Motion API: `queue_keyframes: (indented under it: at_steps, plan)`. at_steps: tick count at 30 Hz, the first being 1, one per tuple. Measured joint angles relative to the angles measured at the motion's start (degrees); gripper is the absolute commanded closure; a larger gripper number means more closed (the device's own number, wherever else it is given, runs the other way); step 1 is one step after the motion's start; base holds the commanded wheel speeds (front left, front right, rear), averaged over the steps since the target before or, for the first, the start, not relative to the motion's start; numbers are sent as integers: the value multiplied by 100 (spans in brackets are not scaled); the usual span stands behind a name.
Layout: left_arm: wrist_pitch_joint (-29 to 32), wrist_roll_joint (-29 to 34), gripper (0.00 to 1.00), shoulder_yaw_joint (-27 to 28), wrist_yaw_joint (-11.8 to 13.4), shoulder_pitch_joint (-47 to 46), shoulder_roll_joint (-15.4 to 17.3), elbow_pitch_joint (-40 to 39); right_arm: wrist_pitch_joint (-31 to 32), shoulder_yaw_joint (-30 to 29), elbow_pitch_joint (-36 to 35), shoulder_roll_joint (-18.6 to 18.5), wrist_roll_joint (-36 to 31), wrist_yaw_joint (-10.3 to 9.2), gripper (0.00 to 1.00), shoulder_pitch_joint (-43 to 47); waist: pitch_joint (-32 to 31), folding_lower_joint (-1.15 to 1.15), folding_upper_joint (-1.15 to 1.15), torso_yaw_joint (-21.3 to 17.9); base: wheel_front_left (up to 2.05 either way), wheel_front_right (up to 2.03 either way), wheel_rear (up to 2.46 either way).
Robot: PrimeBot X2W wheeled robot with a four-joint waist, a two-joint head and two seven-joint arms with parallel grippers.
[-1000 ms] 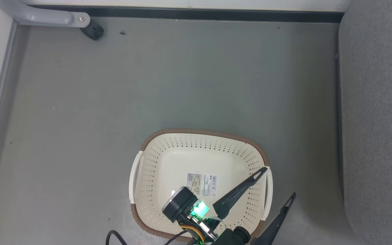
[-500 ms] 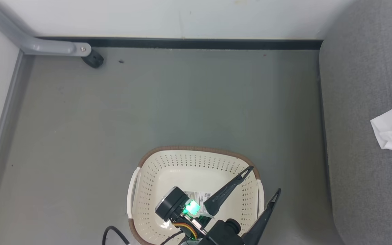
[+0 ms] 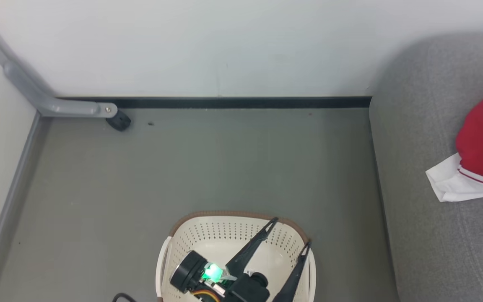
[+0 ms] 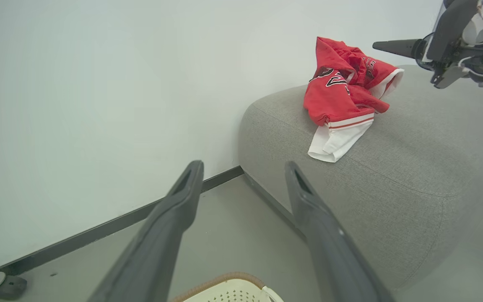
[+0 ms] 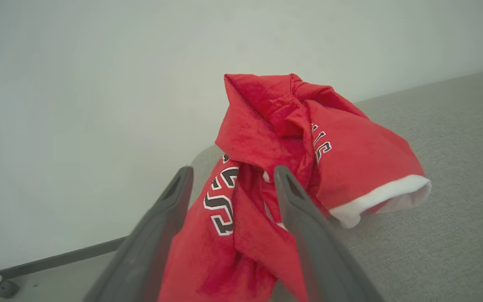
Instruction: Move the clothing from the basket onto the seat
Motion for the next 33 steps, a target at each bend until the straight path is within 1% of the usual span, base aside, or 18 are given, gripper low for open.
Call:
queue_keyframes:
  at_steps: [4,5,8,19,26,29,33]
  plan:
    - [-1,-1,0,268,0,258,-1,63,0,-27,-439,299,-205,-4,0,414,-265,0,0,-33,0,0,0]
    - [-1,-1,0,268,0,258,-1,63,0,-27,-439,299,-205,-4,0,414,-265,0,0,-33,0,0,0]
    - [0,-1,0,482,0,473,-2,87,1,-35,-818,472,-396,-64,0,753,-472,0,0,-54,0,0,0]
    - [31,52,0,1434,0,1281,0,67,1,-154,-2227,904,-926,-480,0,1889,-1149,0,0,-109,0,0,0]
    - [57,71,0,1939,0,1639,-2,10,1,-164,-2813,1196,-1222,-716,0,2503,-1486,0,0,-108,0,0,0]
    - [66,71,0,2176,0,1851,0,-27,1,-187,-3047,1329,-1260,-868,0,2828,-1647,0,0,-97,0,0,0]
    - [67,71,0,2358,0,2046,3,-123,1,-180,-3301,1426,-1446,-967,0,3168,-1754,0,0,-84,0,0,0]
